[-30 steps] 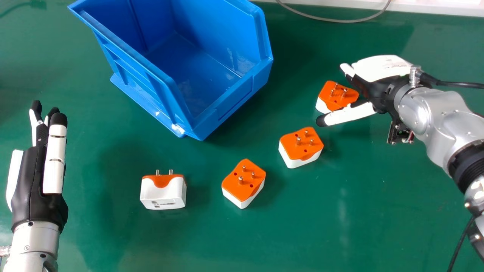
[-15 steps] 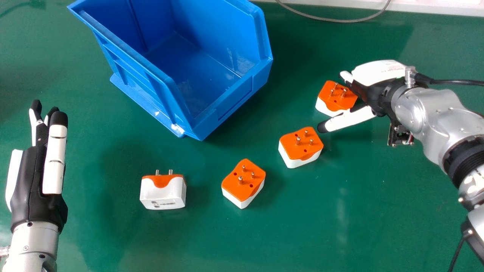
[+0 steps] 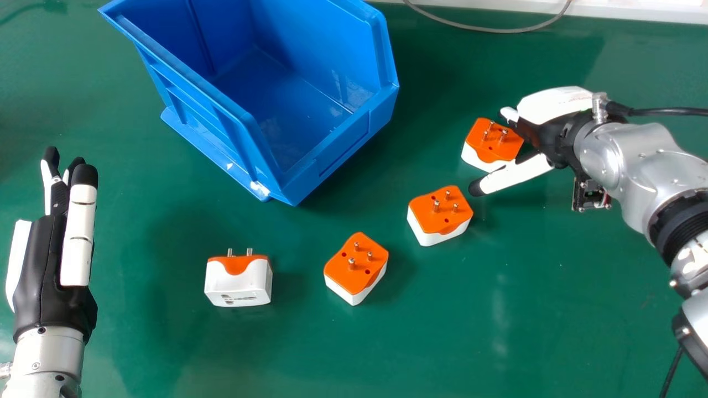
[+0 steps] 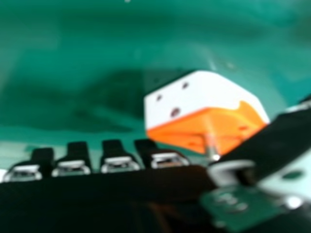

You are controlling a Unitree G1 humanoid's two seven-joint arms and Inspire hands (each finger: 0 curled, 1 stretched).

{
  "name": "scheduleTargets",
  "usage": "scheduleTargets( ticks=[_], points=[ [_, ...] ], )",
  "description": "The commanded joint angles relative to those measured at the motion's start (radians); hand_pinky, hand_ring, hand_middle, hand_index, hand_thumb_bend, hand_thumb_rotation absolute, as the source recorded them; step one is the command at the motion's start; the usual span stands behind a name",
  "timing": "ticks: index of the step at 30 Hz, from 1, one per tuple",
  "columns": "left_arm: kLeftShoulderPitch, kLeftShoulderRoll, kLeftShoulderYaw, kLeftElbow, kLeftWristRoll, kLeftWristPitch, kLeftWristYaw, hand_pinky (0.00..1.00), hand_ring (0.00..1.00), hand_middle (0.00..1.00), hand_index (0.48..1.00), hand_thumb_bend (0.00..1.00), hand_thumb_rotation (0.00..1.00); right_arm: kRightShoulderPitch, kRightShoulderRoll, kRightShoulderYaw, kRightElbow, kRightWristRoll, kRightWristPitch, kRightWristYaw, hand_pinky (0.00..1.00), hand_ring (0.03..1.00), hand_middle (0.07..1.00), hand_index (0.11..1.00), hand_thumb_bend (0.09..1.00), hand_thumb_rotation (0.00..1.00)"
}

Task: Pick all objects and put in blue box

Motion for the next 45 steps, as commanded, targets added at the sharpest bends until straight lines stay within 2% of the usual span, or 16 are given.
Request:
scheduleTargets(
  ticks=[1,6,10,17,27,31,34,40,45],
  points=[
    [0.009,0.019,0.013,-0.020,0.001,-0.008,-0.002,1.00,1.00,1.00,1.000,0.64,0.97,-0.046,-0.007,0.002,0.001,-0.004,-0.003,-0.002,1.00,0.985,0.989,0.978,0.644,0.86],
    [0.012,0.018,0.012,-0.024,-0.002,-0.010,-0.005,1.00,1.00,1.00,1.000,0.62,0.97,-0.053,-0.002,0.006,0.012,-0.005,0.005,-0.002,0.99,0.981,0.986,0.975,0.643,0.86],
    [0.013,0.016,0.010,-0.030,0.000,-0.007,-0.003,1.00,1.00,1.00,1.000,0.65,0.97,-0.062,0.002,0.010,0.023,-0.007,0.009,0.001,0.99,0.983,0.986,0.974,0.651,0.86],
    [0.013,0.017,0.011,-0.027,-0.001,-0.006,-0.005,1.00,1.00,1.00,1.000,0.68,0.97,-0.070,0.016,0.005,0.042,0.004,0.025,-0.006,0.98,0.975,0.977,0.967,0.649,0.86],
    [0.013,0.013,0.013,-0.025,-0.006,-0.012,-0.008,1.00,1.00,1.00,1.000,0.67,0.96,-0.069,0.042,0.004,0.066,0.011,0.050,-0.006,0.98,0.968,0.969,0.952,0.660,0.85],
    [0.018,0.011,0.013,-0.030,-0.006,-0.012,-0.008,1.00,1.00,1.00,1.000,0.66,0.96,-0.072,0.043,0.002,0.073,0.013,0.052,-0.001,0.98,0.969,0.969,0.952,0.654,0.84],
    [0.021,0.011,0.012,-0.035,-0.001,-0.009,-0.004,1.00,1.00,1.00,1.000,0.64,0.96,-0.073,0.045,0.001,0.075,0.015,0.054,-0.002,0.98,0.968,0.968,0.953,0.641,0.83],
    [0.031,0.013,0.013,-0.045,-0.005,-0.010,-0.010,1.00,1.00,1.00,1.000,0.63,0.96,-0.068,0.047,0.010,0.080,0.007,0.050,-0.014,0.98,0.966,0.967,0.954,0.645,0.83],
    [0.041,0.013,0.013,-0.055,0.004,-0.009,-0.004,1.00,1.00,1.00,1.000,0.66,0.96,-0.063,0.056,0.005,0.089,0.013,0.053,-0.019,0.97,0.965,0.966,0.954,0.647,0.83]
  ],
)
